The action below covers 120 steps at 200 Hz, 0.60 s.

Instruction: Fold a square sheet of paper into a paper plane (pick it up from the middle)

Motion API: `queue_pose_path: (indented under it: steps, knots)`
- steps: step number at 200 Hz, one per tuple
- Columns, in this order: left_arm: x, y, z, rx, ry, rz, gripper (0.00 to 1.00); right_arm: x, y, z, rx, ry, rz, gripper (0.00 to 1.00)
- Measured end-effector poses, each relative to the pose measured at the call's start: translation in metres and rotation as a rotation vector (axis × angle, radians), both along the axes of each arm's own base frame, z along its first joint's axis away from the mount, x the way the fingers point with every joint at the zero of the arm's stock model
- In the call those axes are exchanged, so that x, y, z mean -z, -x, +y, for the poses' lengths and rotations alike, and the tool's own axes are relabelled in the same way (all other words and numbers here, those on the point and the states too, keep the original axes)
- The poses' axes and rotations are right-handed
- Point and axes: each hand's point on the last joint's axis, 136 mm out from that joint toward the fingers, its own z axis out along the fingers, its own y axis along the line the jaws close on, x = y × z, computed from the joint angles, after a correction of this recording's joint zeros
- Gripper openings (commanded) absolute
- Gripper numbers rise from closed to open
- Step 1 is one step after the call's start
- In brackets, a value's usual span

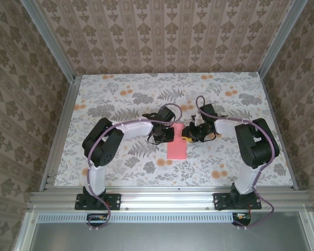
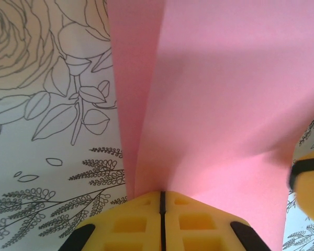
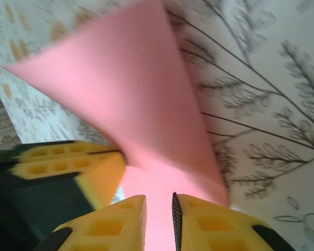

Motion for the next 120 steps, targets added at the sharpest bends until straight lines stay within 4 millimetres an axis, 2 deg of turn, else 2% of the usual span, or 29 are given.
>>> queue_pose_path:
  steps: [29, 48, 63, 100, 120]
  knots:
    - [0.000, 0.000, 0.000, 0.000, -0.002, -0.001, 0.09, -0.027, -0.026, 0.007, -0.014, -0.015, -0.088, 0.23]
    - [0.000, 0.000, 0.000, 0.000, -0.003, -0.002, 0.09, -0.031, -0.036, 0.009, -0.018, -0.017, -0.109, 0.23]
    - [0.000, 0.000, 0.000, 0.000, -0.004, -0.002, 0.09, -0.023, -0.038, 0.009, -0.018, -0.010, -0.093, 0.23]
    - [0.000, 0.000, 0.000, 0.000, -0.004, -0.002, 0.08, 0.013, -0.034, 0.005, -0.013, 0.022, -0.009, 0.23]
    - [0.000, 0.000, 0.001, -0.001, -0.005, -0.001, 0.09, 0.021, -0.032, 0.004, -0.018, 0.026, 0.005, 0.23]
